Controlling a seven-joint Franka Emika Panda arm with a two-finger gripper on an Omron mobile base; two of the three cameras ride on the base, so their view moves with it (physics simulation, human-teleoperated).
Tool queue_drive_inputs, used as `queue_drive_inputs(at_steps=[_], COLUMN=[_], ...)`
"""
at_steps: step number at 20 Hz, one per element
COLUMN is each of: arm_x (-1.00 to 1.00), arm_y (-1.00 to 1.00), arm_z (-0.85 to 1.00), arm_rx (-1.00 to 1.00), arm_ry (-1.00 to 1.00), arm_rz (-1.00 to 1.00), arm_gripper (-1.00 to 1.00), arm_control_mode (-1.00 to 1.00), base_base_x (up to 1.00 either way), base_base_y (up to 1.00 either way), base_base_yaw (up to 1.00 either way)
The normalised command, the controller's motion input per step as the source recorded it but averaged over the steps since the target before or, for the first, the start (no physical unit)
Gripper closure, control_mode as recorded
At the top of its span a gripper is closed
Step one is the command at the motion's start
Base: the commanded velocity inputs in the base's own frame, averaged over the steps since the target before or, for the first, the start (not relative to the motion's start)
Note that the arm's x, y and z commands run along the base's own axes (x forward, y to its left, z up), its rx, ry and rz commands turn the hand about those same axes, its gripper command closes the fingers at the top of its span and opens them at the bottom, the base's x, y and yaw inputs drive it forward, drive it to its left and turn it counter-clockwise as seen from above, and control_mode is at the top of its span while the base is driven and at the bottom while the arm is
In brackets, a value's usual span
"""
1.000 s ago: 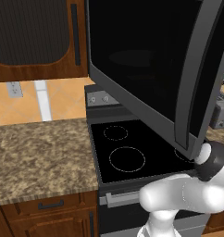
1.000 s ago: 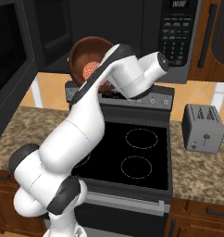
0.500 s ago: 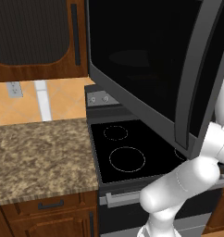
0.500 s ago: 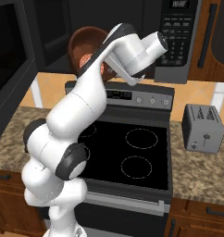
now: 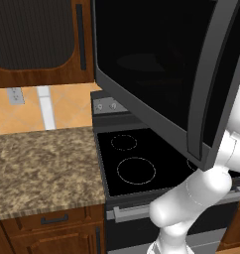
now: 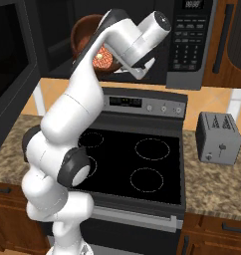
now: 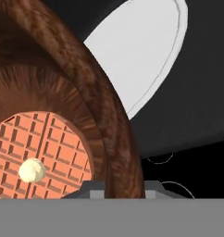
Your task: Open the microwave, place the bowl with waffle inside the microwave, then close the microwave door and turn it on.
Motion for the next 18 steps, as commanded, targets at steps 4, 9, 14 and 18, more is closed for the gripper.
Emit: queue_drive_inputs(at_steps=[4, 9, 14, 18], arm_x=[0.26, 0.35, 0.72, 0.68], arm_y=[0.02, -0.01, -0.03, 0.0], arm_z=[0.0, 0.0, 0.0, -0.04], arm_rx=[0.0, 0.0, 0.0, 0.0], arm_ry=[0.0, 0.0, 0.0, 0.0], arm_rz=[-0.06, 0.0, 0.0, 0.0], arm_gripper=[1.0, 1.0, 1.0, 1.0], arm_control_mode=[-1.0, -1.0, -1.0, -1.0], base_base_x=[0.0, 0.0, 0.0, 0.0], base_base_y=[0.0, 0.0, 0.0, 0.0], base_base_yaw=[0.0, 0.0, 0.0, 0.0])
